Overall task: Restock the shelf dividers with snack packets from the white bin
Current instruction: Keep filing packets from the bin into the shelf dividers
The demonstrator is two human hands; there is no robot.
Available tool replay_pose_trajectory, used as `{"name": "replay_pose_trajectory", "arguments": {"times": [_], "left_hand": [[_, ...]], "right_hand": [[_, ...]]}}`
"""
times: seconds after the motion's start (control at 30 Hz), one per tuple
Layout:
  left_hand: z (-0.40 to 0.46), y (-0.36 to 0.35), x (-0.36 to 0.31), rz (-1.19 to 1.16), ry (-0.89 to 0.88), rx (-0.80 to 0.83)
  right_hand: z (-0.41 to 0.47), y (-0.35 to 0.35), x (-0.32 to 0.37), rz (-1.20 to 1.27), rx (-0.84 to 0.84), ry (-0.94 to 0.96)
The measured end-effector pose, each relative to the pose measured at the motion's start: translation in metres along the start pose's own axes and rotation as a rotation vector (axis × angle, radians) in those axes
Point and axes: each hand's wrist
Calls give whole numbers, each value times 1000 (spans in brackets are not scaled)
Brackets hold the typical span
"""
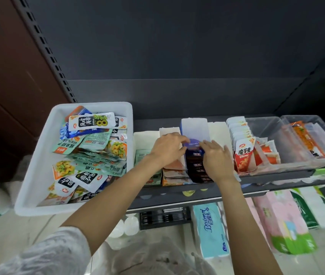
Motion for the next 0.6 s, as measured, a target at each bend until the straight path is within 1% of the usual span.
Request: {"name": "replay_pose_trajectory", "arguments": {"times": [0.03,0.07,0.1,0.17,0.2,0.23,0.3,0.37,0.43,0.5,0.57,0.6], "left_hand": [[-6,8,7,5,16,7],[-13,17,13,-10,34,-5],[-21,26,22,-36,58,-38],[-44,47,42,-119,114,-168],[-57,58,53,-166,140,-260],[-71,67,65,-195,159,-362],[-101,83,89,-166,194,-555],[-127,96,116,-101,263,-648],[-147,103,144,-31,341,-613],[-159,102,170,61,401,-512],[-165,98,188,141,430,-426],[-165,96,194,172,417,-397]], "right_hand": [[2,1,4,1,14,-10],[4,5,10,44,-14,-33],[4,12,18,138,-77,-62],[2,29,45,389,-191,-82],[1,36,62,489,-197,-56],[0,41,79,560,-174,-4],[-1,41,116,659,-84,120],[1,29,151,683,1,234],[4,11,182,622,66,316],[8,-9,210,541,132,370],[14,-29,232,416,176,414],[17,-37,241,341,196,419]]}}
Point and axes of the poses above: each hand's wrist, its own z-axis towards the middle knuckle, its own y-axis out of the back of the hand, x = y × z, and after that the axes turned 9 degrees about -x, right-handed
